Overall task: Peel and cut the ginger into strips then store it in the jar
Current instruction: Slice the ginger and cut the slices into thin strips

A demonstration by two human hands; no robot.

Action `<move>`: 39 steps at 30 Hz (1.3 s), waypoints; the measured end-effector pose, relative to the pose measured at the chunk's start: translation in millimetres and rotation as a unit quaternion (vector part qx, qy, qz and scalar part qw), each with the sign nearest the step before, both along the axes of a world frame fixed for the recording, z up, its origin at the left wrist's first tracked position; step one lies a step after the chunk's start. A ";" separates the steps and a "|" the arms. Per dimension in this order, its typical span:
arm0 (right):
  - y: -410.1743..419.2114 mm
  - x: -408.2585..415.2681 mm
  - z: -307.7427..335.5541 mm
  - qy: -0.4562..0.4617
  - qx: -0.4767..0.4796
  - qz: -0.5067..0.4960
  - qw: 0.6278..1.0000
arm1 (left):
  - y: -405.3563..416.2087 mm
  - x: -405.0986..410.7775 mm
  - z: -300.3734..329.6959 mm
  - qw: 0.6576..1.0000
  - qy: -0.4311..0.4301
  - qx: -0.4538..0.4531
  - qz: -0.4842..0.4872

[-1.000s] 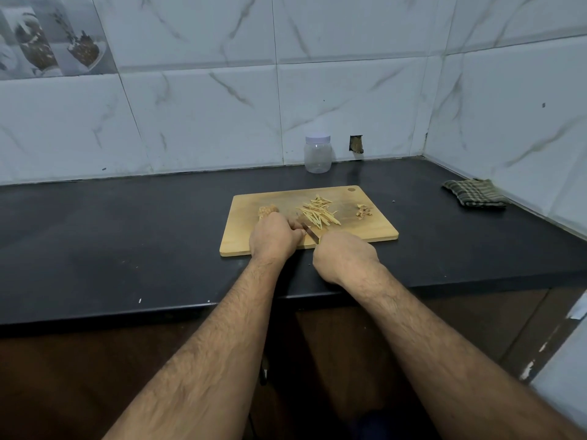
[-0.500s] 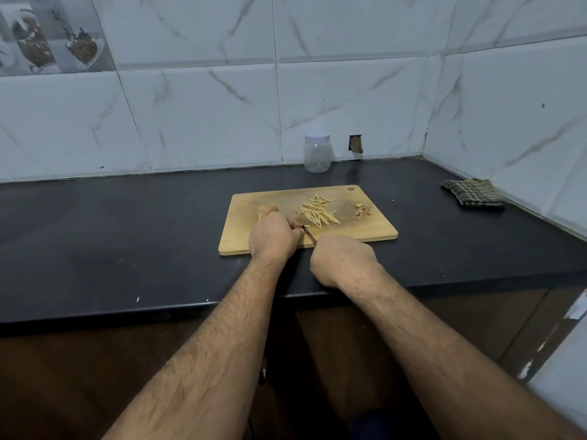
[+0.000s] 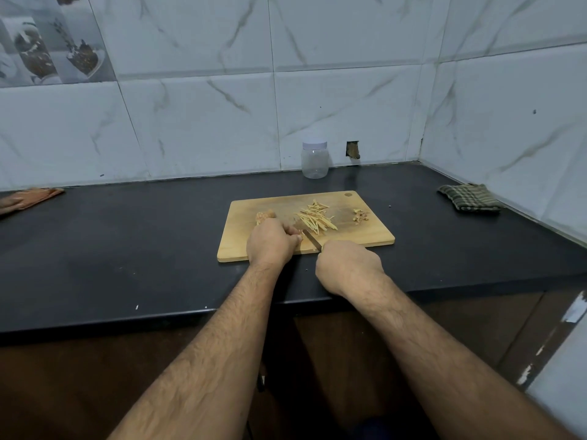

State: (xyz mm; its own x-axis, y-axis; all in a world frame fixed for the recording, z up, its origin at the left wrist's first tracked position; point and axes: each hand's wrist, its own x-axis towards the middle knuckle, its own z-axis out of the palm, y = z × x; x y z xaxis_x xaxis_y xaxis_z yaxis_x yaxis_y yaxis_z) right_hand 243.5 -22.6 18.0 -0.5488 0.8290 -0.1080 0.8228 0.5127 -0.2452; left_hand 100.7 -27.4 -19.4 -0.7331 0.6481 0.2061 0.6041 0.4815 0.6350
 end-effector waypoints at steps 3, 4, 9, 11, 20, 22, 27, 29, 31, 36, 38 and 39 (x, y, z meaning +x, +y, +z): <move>0.5 -6.0 0.6 0.005 0.009 0.004 1.000 | 0.3 -1.2 1.6 1.000 -0.005 0.000 -0.002; 0.6 -7.8 0.8 0.004 0.010 0.005 1.000 | 1.0 -1.7 1.6 1.000 -0.008 -0.002 -0.001; 0.4 -13.6 1.8 -0.007 0.003 0.004 1.000 | 4.0 -3.8 0.7 1.000 -0.021 -0.004 0.001; -0.7 -14.9 3.2 -0.013 0.004 0.003 1.000 | 5.2 -4.5 0.4 1.000 -0.026 -0.006 0.000; -1.0 -19.6 5.5 -0.014 -0.001 0.017 1.000 | 4.6 -9.0 1.5 1.000 -0.021 -0.016 -0.014; -1.5 -16.6 4.5 -0.015 -0.008 0.015 1.000 | 3.3 -7.0 3.9 1.000 -0.019 -0.013 -0.014; -5.6 -1.8 -0.2 -0.038 -0.022 0.009 0.999 | 0.4 -3.9 7.3 1.000 -0.010 -0.012 -0.024; -6.4 1.3 -0.4 -0.040 -0.020 0.006 0.999 | -0.9 -3.9 7.6 0.999 -0.010 -0.014 -0.035; -5.6 0.2 0.6 -0.039 -0.011 0.001 0.999 | -2.7 -3.9 7.7 0.999 -0.008 -0.012 -0.043; -0.1 -6.3 3.7 -0.022 -0.007 -0.006 1.000 | -3.2 -6.3 4.9 0.999 -0.005 -0.005 -0.047; 1.4 -7.8 3.9 -0.009 -0.002 -0.005 1.000 | -1.5 -7.7 2.1 0.999 -0.011 0.000 -0.040; 1.8 -8.5 3.8 -0.005 0.001 -0.003 1.000 | 0.2 -9.2 0.2 0.999 -0.018 0.006 -0.036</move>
State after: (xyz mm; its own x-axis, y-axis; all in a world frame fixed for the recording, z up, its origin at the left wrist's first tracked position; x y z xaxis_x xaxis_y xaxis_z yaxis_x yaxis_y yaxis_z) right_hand 235.0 -20.8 21.8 -0.5429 0.8323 -0.1121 0.8281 0.5082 -0.2365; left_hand 91.5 -27.2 -19.2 -0.6926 0.6966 0.1875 0.6126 0.4307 0.6627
